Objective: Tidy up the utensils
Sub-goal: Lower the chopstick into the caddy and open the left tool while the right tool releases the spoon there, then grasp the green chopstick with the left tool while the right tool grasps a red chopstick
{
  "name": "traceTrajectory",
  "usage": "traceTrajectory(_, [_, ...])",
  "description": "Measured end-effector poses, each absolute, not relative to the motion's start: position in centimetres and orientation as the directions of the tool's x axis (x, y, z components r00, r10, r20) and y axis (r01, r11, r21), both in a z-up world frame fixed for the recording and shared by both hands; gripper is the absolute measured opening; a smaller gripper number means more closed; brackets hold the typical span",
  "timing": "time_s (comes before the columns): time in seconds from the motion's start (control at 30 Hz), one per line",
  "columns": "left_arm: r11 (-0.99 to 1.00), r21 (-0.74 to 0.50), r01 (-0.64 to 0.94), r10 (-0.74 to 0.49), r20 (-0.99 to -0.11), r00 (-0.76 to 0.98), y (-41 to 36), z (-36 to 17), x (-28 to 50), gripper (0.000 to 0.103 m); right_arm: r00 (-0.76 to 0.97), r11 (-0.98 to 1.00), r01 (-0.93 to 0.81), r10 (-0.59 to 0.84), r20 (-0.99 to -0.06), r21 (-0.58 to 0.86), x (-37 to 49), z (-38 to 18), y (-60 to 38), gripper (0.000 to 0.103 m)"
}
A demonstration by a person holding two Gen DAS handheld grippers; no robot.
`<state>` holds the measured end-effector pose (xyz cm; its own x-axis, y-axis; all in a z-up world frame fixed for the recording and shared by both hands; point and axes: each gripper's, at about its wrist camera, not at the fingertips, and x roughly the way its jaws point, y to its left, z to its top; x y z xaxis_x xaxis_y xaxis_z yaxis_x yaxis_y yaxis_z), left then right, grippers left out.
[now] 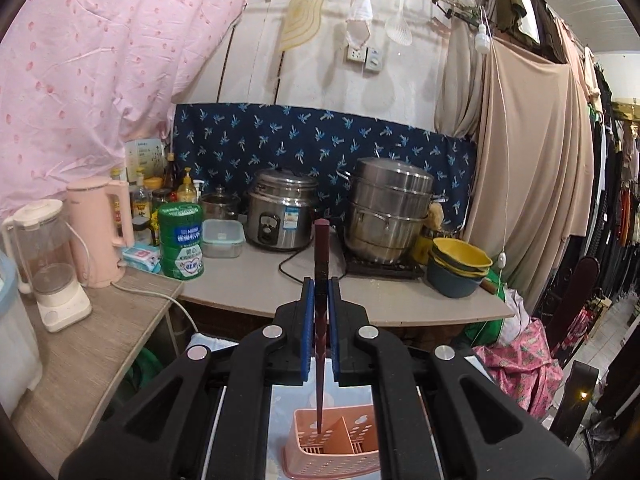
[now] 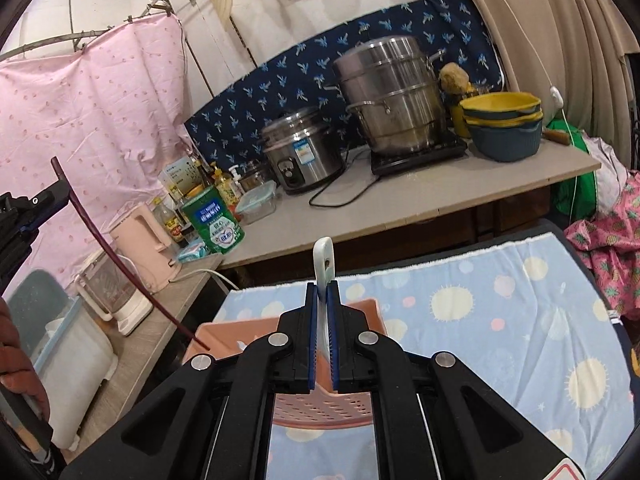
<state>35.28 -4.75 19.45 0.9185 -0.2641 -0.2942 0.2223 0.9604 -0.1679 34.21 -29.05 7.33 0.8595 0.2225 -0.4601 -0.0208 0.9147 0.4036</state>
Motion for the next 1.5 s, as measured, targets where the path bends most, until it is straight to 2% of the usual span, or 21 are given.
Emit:
traceTrajectory(0.23, [0.961,-0.187,0.206,-0.262,-0.367,0.893,-4.4,16.6,36.5,0.008,0.838,0.918,0.001,0.215,-0.501,0.396,34.8,5.0,-29.2,0.006])
traceTrajectory(0.37, [0.963,-0.193,0.19,-0.251,-0.372,0.894,-4.0,16.1,36.1,0.009,0.842,0.92,0.006,0.207,-0.499,0.393,34.3,4.6,-29.2,0.01])
traceTrajectory(0.5, [0.965,-0.196,0.175,-0.238,-0.376,0.895,-3.4,16.0,35.1,0.035,0.848,0.916,0.014,0.202,-0.49,0.402,33.2,4.8,-29.5,0.012])
traceTrajectory(0.6, [0.966,-0.195,0.172,-0.236,-0.378,0.895,-2.9,15.9,33.8,0.038,0.851,0.915,0.014,0.201,-0.486,0.402,31.8,5.3,-29.5,0.012])
traceTrajectory(0.67, [0.967,-0.191,0.169,-0.232,-0.391,0.891,-2.6,15.8,32.9,0.051,0.853,0.916,0.012,0.2,-0.482,0.401,30.6,5.6,-29.5,0.021])
traceTrajectory(0.7, [0.967,-0.191,0.17,-0.234,-0.396,0.888,-2.4,15.7,32.2,0.062,0.854,0.915,0.012,0.201,-0.48,0.404,29.9,5.7,-29.5,0.024])
traceTrajectory(0.73, [0.966,-0.191,0.172,-0.236,-0.397,0.887,-2.1,15.6,31.6,0.067,0.856,0.913,0.012,0.202,-0.477,0.407,29.1,5.8,-29.5,0.029])
traceTrajectory(0.9, [0.967,-0.164,0.196,-0.249,-0.438,0.864,-1.4,14.1,27.7,0.068,0.852,0.912,0.016,0.202,-0.484,0.409,24.9,5.9,-29.0,0.031])
traceTrajectory(1.03, [0.969,-0.149,0.196,-0.245,-0.485,0.839,-0.5,12.1,24.2,0.068,0.84,0.919,0.024,0.195,-0.507,0.393,20.8,5.0,-28.2,0.037])
traceTrajectory(1.33, [0.97,-0.173,0.173,-0.245,-0.656,0.714,1.2,4.1,15.8,0.068,0.758,0.919,0.07,0.204,-0.62,0.388,11.1,-0.5,-26.6,0.038])
traceTrajectory(1.5, [0.97,-0.193,0.15,-0.243,-0.708,0.663,1.9,0.1,11.9,0.068,0.709,0.916,0.124,0.188,-0.68,0.382,6.5,-4.2,-26.1,0.038])
